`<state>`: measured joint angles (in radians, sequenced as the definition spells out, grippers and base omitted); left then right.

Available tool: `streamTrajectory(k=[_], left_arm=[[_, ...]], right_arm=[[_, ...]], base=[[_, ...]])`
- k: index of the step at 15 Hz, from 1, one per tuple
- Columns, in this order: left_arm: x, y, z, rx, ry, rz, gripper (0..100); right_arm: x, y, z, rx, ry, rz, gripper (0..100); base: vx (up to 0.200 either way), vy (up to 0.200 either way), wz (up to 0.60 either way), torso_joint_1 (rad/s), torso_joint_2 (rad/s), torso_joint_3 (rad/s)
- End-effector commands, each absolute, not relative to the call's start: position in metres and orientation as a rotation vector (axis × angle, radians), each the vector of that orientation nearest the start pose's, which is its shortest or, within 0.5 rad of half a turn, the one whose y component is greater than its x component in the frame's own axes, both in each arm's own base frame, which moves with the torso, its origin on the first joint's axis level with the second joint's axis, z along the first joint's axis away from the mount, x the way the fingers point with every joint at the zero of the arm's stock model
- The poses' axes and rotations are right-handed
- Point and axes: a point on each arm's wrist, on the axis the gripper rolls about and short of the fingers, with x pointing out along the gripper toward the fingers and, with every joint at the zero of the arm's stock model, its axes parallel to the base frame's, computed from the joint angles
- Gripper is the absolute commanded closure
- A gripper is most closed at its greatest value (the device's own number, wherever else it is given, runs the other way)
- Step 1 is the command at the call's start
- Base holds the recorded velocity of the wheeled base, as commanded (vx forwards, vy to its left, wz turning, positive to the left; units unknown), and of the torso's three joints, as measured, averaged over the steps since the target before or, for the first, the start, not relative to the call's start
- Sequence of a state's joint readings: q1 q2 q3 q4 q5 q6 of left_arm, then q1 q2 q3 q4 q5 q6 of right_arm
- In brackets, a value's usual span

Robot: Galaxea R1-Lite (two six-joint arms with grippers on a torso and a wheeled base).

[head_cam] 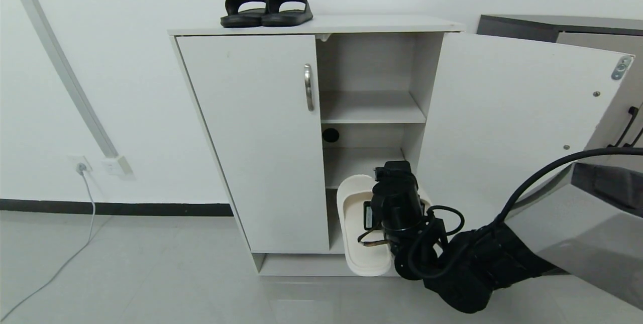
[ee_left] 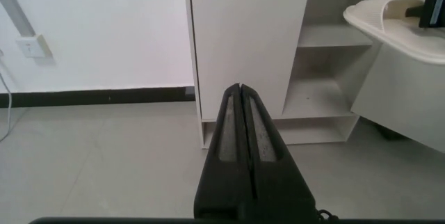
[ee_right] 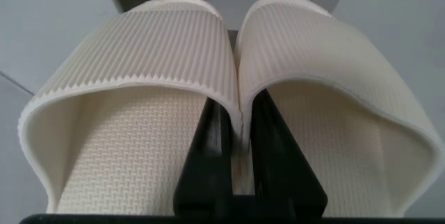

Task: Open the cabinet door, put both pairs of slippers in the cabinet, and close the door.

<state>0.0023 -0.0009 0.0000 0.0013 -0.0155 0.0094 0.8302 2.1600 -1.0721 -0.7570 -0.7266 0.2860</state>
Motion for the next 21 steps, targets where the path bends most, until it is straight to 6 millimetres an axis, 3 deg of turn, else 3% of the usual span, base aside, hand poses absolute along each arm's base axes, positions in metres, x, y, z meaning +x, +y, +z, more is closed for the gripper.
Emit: streamTrajectory(k=[1,12,21], left_arm=[[-0.023,0.000,0.075,0.009,0.003,-0.014,100],[-0.023,0.000,0.075,0.009,0.005,-0.015,100],[-0.023,0.000,0.075,0.009,0.005,-0.017,100]], right_arm=[[0.291,0.298,0.081,0.032,0.267,0.070,100],[0.299,0.298,0.066,0.025,0.278,0.066,100],[0.304,0.300,0.060,0.021,0.281,0.063,100]], base=[[0.000,0.000,0.00,0.000,0.00,0.000],[0.000,0.000,0.00,0.000,0.00,0.000],[0.000,0.000,0.00,0.002,0.00,-0.172]])
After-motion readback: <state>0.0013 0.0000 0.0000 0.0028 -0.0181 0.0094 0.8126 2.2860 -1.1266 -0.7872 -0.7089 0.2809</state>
